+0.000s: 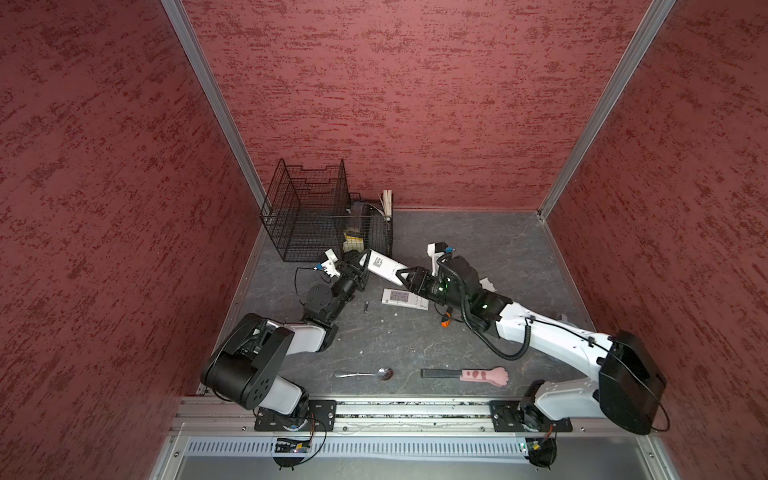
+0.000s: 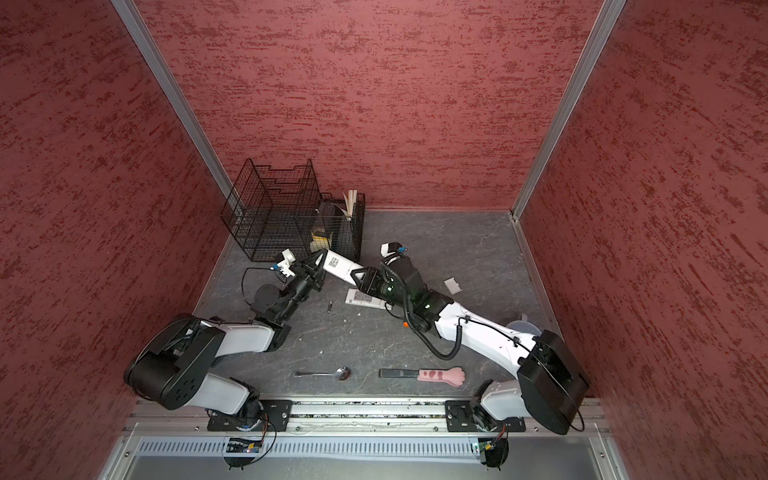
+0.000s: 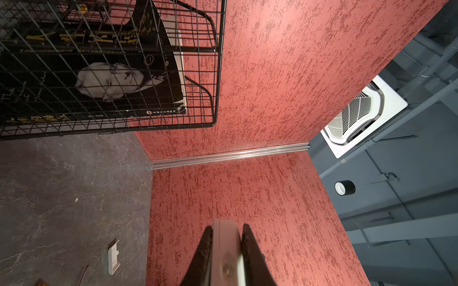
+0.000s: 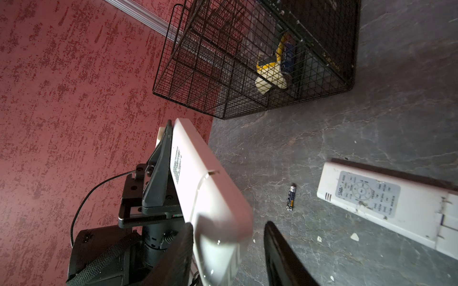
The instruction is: Unload the batteries from the remote control
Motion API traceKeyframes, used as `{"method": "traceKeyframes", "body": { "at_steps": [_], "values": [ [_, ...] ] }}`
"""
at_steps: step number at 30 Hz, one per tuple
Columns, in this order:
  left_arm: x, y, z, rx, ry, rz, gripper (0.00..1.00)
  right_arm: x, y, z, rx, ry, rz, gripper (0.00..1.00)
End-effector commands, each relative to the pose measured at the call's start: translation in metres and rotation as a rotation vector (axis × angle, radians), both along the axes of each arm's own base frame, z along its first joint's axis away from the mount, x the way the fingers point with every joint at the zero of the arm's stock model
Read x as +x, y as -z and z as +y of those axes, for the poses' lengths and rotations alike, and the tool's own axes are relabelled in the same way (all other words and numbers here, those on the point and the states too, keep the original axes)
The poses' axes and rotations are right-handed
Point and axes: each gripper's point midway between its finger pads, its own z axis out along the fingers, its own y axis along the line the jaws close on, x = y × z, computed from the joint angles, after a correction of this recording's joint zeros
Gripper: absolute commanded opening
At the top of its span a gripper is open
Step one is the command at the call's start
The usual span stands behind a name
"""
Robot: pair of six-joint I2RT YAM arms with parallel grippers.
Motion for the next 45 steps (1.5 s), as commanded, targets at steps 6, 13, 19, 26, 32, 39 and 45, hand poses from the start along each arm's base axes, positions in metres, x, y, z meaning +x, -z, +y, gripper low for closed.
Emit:
{"method": "traceKeyframes", "body": {
  "at_steps": [6, 13, 19, 26, 32, 39, 45],
  "values": [
    [0.0, -0.009, -0.006, -0.001, 0.018, -0.047, 0.0, 0.01, -0.007, 0.011, 0.003, 0.002, -0.01, 0.48],
    [0.001, -0.013, -0.003, -0.001, 0.014, -0.06, 0.0, 0.006, 0.006, 0.005, -0.01, 0.016, 0.022, 0.44],
    [0.002, -0.015, -0.002, -0.002, 0.016, -0.064, 0.0, 0.001, 0.013, -0.003, -0.018, 0.029, 0.037, 0.43],
    [0.002, -0.016, -0.003, 0.004, 0.022, -0.067, 0.0, -0.001, 0.014, -0.008, -0.023, 0.04, 0.041, 0.43],
    [0.002, -0.014, -0.004, 0.027, 0.024, -0.068, 0.0, -0.002, 0.007, -0.007, 0.006, 0.035, 0.031, 0.43],
    [0.002, -0.014, -0.003, 0.047, 0.015, -0.072, 0.0, -0.004, 0.001, -0.01, 0.029, 0.038, 0.021, 0.43],
    [0.002, -0.016, -0.001, 0.049, 0.009, -0.088, 0.0, -0.007, -0.006, -0.007, 0.093, 0.021, 0.006, 0.43]
  ]
}}
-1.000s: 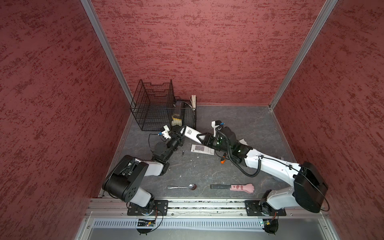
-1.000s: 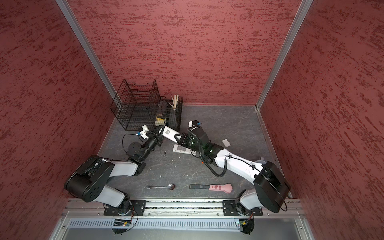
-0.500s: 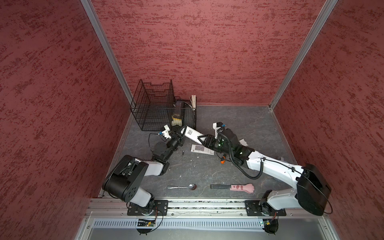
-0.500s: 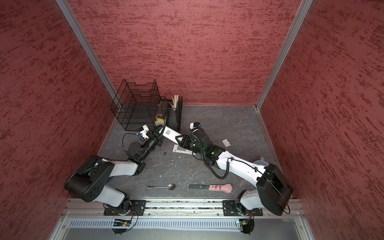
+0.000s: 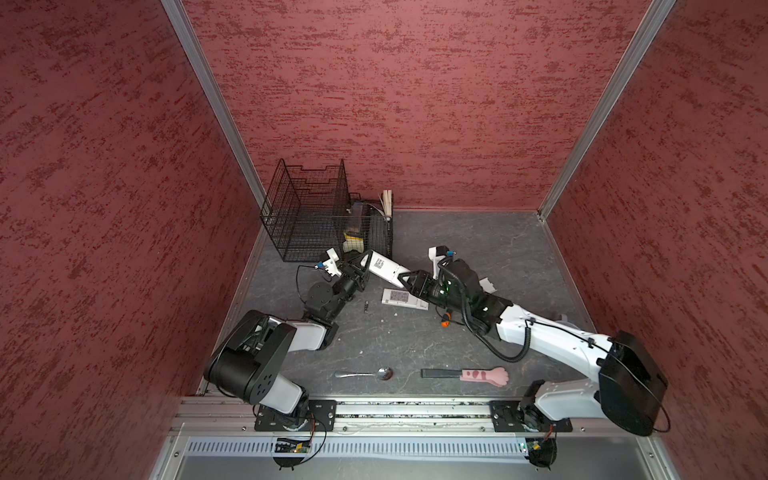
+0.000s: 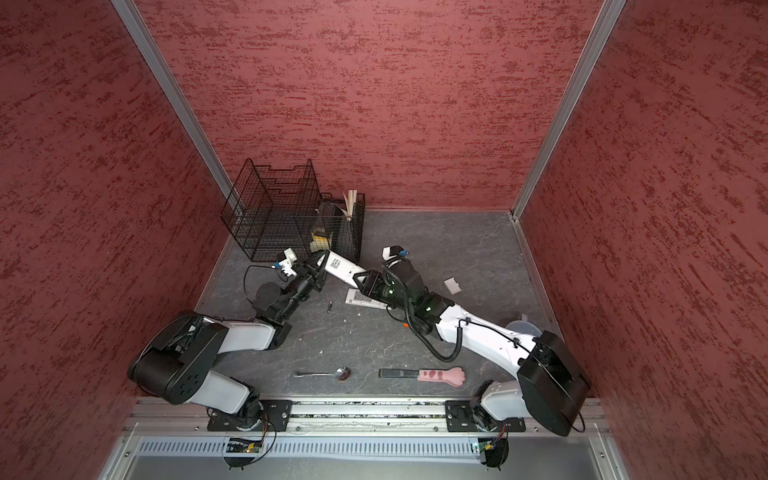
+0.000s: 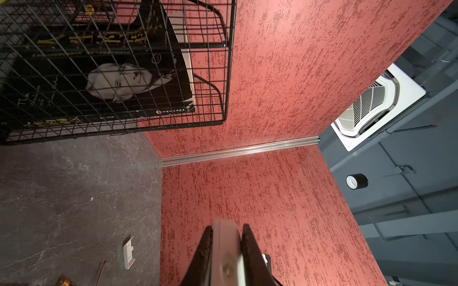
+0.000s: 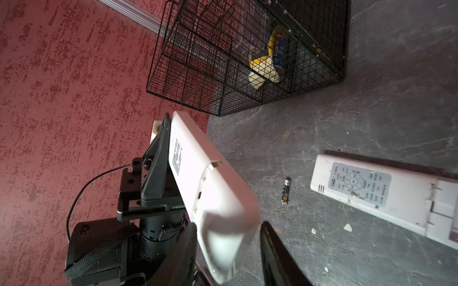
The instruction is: Unload the batteries from the remote control
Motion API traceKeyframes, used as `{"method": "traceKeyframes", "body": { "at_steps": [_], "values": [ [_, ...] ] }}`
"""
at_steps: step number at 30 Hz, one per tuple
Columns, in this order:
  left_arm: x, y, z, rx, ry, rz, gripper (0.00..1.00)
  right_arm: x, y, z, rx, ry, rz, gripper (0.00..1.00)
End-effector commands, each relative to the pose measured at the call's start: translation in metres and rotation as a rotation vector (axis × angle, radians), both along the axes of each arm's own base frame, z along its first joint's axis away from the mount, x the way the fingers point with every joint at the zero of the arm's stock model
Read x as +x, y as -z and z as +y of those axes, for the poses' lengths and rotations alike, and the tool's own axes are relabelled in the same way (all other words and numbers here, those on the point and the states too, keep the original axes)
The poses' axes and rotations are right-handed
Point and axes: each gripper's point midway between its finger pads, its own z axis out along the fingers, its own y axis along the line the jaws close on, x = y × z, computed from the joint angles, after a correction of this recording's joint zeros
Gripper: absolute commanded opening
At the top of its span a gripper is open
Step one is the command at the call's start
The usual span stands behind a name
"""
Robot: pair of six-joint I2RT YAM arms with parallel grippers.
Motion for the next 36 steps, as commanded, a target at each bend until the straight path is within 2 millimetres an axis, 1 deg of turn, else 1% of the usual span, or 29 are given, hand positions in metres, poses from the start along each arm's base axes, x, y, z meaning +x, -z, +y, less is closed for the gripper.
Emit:
{"method": "traceKeyframes", "body": {
  "at_steps": [1, 8, 13, 17, 36],
  "values": [
    [-0.002, -0.024, 0.001, -0.007, 0.002, -0.086, 0.0, -0.001, -0.02, 0.0, 0.101, 0.01, -0.023, 0.44],
    [-0.002, -0.024, 0.001, -0.016, 0.0, -0.092, 0.0, 0.0, -0.024, 0.0, 0.226, 0.013, -0.017, 0.43],
    [-0.002, -0.026, 0.002, -0.011, -0.007, -0.101, 0.0, -0.001, -0.03, -0.004, 0.301, 0.03, -0.03, 0.43],
    [-0.002, -0.026, 0.002, -0.008, -0.01, -0.102, 0.0, -0.002, -0.03, -0.007, 0.339, 0.036, -0.027, 0.41],
    [-0.001, -0.026, 0.0, -0.001, -0.006, -0.105, 0.0, -0.004, -0.031, -0.003, 0.359, 0.018, -0.023, 0.35]
  ]
}}
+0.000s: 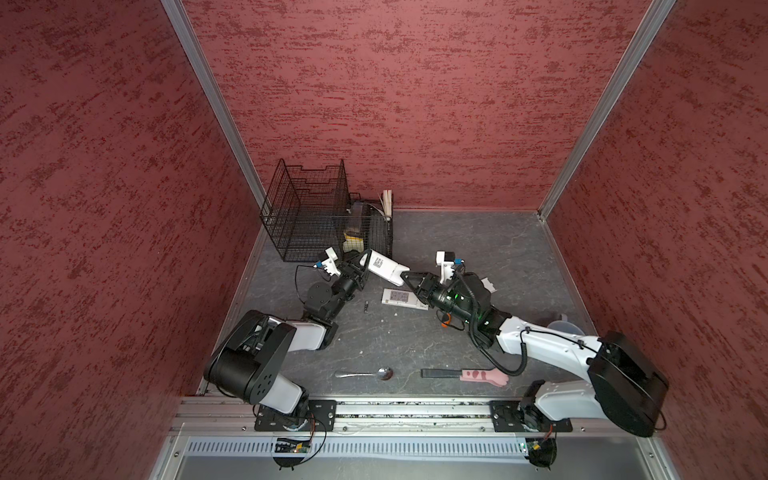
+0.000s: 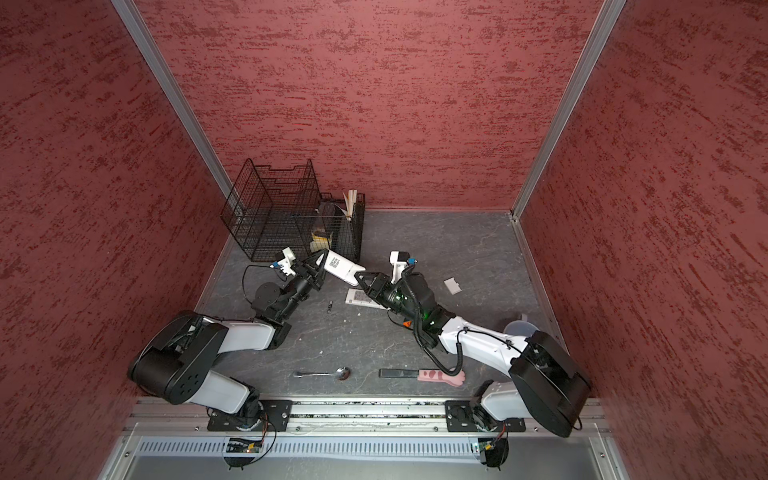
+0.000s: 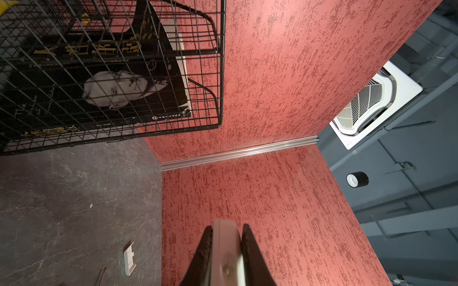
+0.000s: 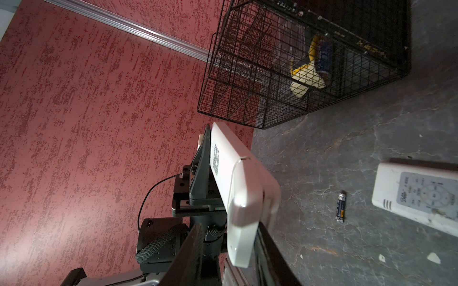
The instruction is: Unload the batteries from the remote control
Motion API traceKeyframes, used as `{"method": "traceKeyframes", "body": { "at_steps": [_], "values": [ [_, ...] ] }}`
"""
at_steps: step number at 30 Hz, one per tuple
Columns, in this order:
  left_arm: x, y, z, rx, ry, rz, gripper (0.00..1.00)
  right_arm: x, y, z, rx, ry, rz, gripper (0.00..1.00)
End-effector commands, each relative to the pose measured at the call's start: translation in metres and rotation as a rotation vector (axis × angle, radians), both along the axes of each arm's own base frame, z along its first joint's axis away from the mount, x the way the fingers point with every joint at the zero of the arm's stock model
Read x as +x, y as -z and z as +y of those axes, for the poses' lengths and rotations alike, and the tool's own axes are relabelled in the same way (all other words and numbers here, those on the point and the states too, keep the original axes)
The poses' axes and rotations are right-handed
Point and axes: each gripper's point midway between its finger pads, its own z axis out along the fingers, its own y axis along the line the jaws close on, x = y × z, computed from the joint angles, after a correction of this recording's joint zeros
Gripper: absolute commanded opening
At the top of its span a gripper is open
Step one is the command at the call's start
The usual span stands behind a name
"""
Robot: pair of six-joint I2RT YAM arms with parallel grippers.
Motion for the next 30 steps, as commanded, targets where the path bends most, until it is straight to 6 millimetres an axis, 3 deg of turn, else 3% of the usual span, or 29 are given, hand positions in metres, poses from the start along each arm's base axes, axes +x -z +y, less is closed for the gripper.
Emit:
{"method": "traceKeyframes", "body": {
  "at_steps": [1, 17, 30],
  "values": [
    [-0.002, -0.023, -0.001, -0.011, 0.006, -0.084, 0.0, 0.001, -0.012, 0.0, 0.06, -0.004, 0.007, 0.35],
    [-0.006, -0.02, -0.006, -0.01, 0.024, -0.076, 0.0, 0.009, -0.012, 0.017, 0.066, -0.043, 0.004, 0.29],
    [-0.007, -0.021, -0.006, -0.012, 0.023, -0.079, 0.0, 0.012, -0.011, 0.018, 0.072, -0.044, 0.007, 0.22]
  ]
}}
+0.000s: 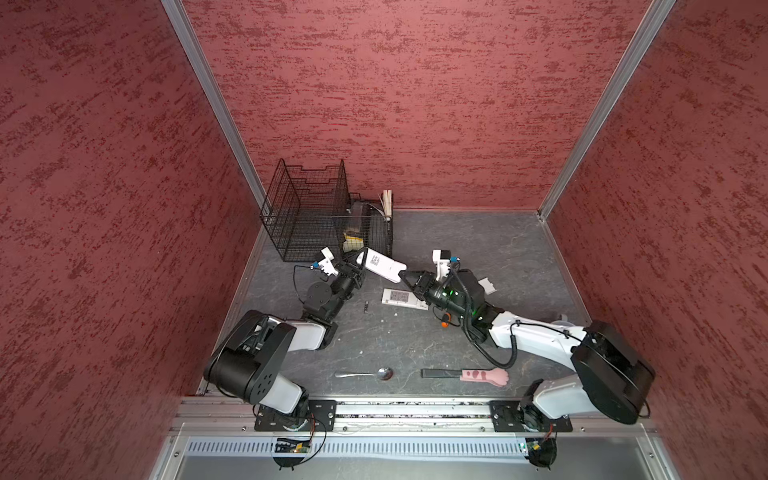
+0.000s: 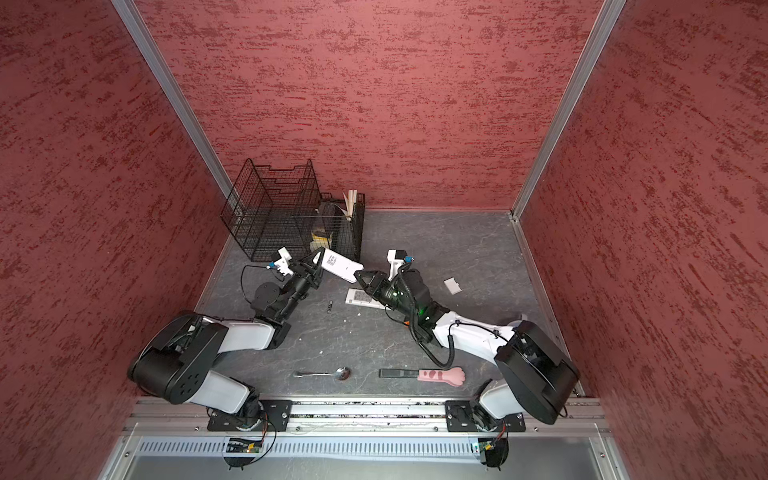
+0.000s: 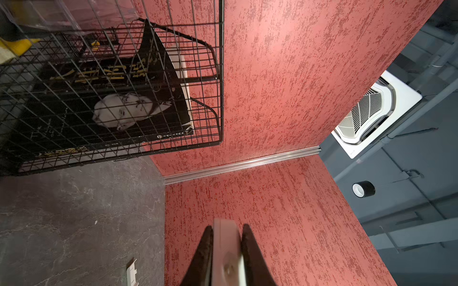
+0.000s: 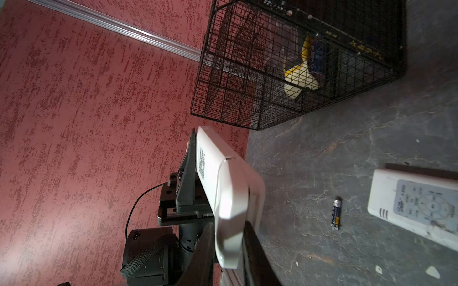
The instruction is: Unload the batteries from the remote control
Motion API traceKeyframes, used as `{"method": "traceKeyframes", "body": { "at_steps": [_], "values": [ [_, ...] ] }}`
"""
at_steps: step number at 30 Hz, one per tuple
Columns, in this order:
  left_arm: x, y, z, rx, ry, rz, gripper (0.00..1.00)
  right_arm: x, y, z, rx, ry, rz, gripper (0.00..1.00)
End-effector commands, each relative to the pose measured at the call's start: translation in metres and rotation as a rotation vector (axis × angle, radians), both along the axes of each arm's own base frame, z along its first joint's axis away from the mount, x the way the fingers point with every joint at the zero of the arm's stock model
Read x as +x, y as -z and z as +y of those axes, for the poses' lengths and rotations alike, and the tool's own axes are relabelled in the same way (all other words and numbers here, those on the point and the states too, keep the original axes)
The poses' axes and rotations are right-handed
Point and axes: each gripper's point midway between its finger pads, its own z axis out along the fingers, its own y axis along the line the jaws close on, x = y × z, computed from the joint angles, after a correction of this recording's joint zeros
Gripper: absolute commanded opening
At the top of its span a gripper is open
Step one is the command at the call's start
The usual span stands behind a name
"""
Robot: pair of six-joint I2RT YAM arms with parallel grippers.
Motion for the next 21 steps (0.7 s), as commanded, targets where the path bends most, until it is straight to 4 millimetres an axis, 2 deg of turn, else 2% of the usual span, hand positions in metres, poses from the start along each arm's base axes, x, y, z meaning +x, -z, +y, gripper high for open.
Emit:
{"method": "traceKeyframes", "body": {
  "at_steps": [1, 13, 14, 21],
  "values": [
    [-0.013, -0.021, -0.014, -0.013, 0.083, -0.074, 0.0, 0.001, -0.024, 0.008, 0.081, -0.027, -0.012, 0.22],
    [-0.013, -0.02, -0.016, -0.011, 0.09, -0.073, 0.0, 0.0, -0.033, 0.012, 0.09, -0.043, -0.028, 0.23],
    [-0.013, -0.019, -0.016, -0.011, 0.091, -0.072, 0.0, 0.003, -0.022, 0.014, 0.074, -0.043, -0.01, 0.23],
    [-0.015, -0.021, -0.015, -0.011, 0.089, -0.076, 0.0, 0.005, -0.02, 0.017, 0.073, -0.045, -0.003, 0.18]
  ]
}}
